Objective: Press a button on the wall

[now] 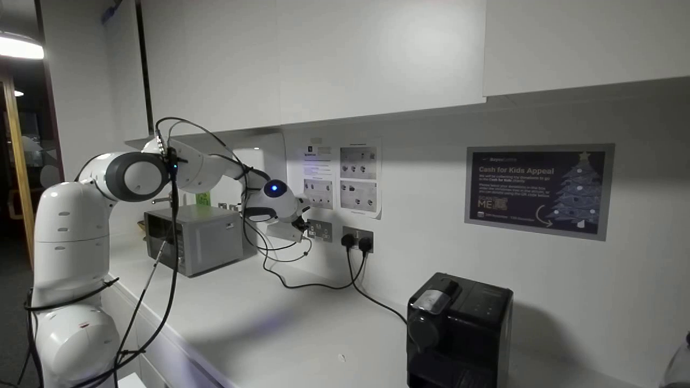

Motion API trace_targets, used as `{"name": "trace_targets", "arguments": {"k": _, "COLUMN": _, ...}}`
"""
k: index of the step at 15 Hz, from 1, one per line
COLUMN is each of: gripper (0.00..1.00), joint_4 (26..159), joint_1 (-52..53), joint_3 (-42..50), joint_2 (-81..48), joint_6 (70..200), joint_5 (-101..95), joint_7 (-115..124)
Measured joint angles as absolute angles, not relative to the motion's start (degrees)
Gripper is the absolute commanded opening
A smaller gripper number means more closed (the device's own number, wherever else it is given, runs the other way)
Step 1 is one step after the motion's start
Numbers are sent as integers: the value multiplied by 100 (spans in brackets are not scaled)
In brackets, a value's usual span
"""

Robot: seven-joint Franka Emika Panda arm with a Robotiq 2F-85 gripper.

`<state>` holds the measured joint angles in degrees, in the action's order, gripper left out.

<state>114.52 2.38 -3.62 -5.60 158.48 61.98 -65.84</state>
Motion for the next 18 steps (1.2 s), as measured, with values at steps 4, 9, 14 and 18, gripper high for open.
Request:
{"name": "trace_targets", "arguments": {"k": 4, "gripper": 0, "joint_4": 11163, "joint_1": 239, "joint_3": -373, "joint_2": -685, "joint_6": 16022, "joint_5": 6568, "joint_7": -6596}}
{"name": "trace_targets", "arguments": {"k": 9, "gripper": 0, "joint_4": 10807, "joint_1": 239, "joint_3": -393, "joint_2": -975, "joint_6": 16300, "joint_5": 6694, "joint_7": -6606}}
{"name": "trace_targets", "arguments": {"k": 14, "gripper": 0, "joint_4": 10610, "joint_1": 240, "joint_3": -412, "joint_2": -1197, "joint_6": 16485, "joint_5": 6694, "joint_7": -6662}}
{"name": "trace_targets", "arguments": {"k": 18, "gripper": 0, "joint_4": 10484, "joint_1": 240, "joint_3": -431, "joint_2": -1307, "joint_6": 16529, "joint_5": 6694, "joint_7": -6666}}
